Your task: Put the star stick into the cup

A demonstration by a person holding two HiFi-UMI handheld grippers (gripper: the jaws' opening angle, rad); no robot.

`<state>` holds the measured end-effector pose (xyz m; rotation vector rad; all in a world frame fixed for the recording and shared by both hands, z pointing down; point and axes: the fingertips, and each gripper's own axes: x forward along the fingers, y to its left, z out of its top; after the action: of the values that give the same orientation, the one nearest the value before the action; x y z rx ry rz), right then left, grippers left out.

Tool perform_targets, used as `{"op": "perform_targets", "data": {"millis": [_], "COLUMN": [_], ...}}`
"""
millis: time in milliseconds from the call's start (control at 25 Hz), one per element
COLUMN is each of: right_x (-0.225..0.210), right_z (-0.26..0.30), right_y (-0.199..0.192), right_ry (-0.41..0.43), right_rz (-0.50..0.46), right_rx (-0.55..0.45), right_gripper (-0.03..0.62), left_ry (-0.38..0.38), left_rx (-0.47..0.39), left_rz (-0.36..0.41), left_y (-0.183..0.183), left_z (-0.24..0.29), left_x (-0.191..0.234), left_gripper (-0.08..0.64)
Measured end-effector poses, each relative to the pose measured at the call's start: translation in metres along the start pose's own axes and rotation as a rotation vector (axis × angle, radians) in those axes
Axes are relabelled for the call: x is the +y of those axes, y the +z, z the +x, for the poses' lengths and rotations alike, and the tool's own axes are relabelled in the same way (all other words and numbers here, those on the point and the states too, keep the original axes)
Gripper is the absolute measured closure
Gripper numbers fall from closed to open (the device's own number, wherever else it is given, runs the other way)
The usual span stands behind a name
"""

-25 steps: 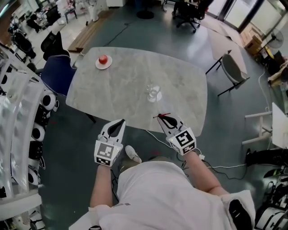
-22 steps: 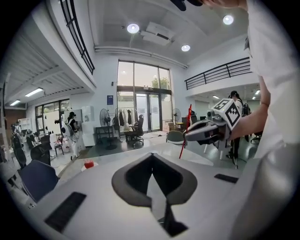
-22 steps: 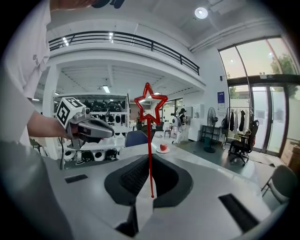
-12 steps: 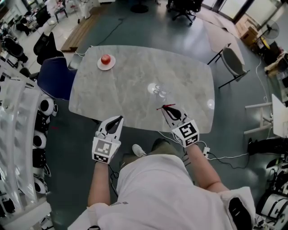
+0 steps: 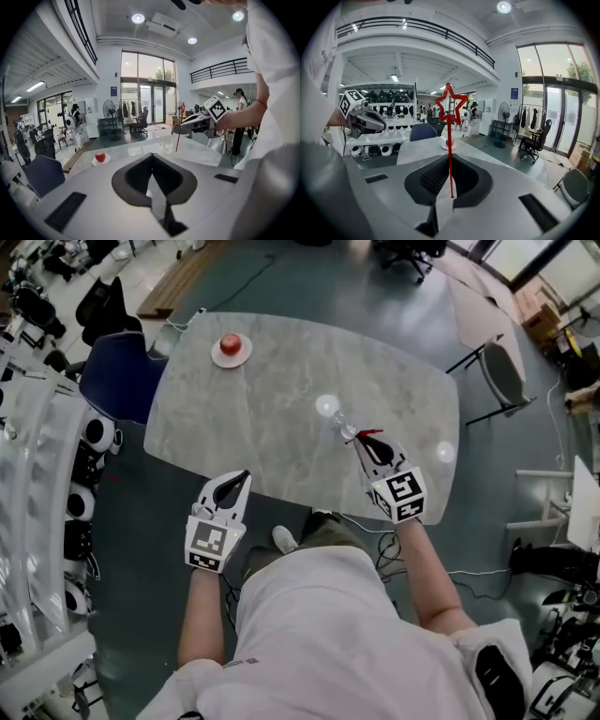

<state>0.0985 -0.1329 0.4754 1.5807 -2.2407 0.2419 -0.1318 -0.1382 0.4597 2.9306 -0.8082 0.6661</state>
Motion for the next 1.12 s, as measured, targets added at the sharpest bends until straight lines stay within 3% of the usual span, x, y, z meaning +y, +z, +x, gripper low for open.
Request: {"op": "perform_targets", "data": {"millis": [440,800,1120], "right_x": [-0.068,-0.084,-0.086], "right_z": [0.052,0.095,0.12], "right_y": [-0.024,-0.074,-0.112], "right_ry": [0.079,0.2,0.279], "right_rz": [-0.028,-0.032,-0.026], "right_rx": [0.074,0.169,0.252], "right_gripper": [0.568,0.568,0.568], "left_ry": [0.118,0.232,0.274], "left_rx": [0.048,0.127,0.173], "left_rz": [-0.101,-0.176,-0.227], "left_y": [-0.002,-0.022,-0.035], "left_z": [0.023,0.038,0.047], "left_x": [-0.001,-0.002,-0.013], "left_gripper": [0.558,0.558,0.558]}}
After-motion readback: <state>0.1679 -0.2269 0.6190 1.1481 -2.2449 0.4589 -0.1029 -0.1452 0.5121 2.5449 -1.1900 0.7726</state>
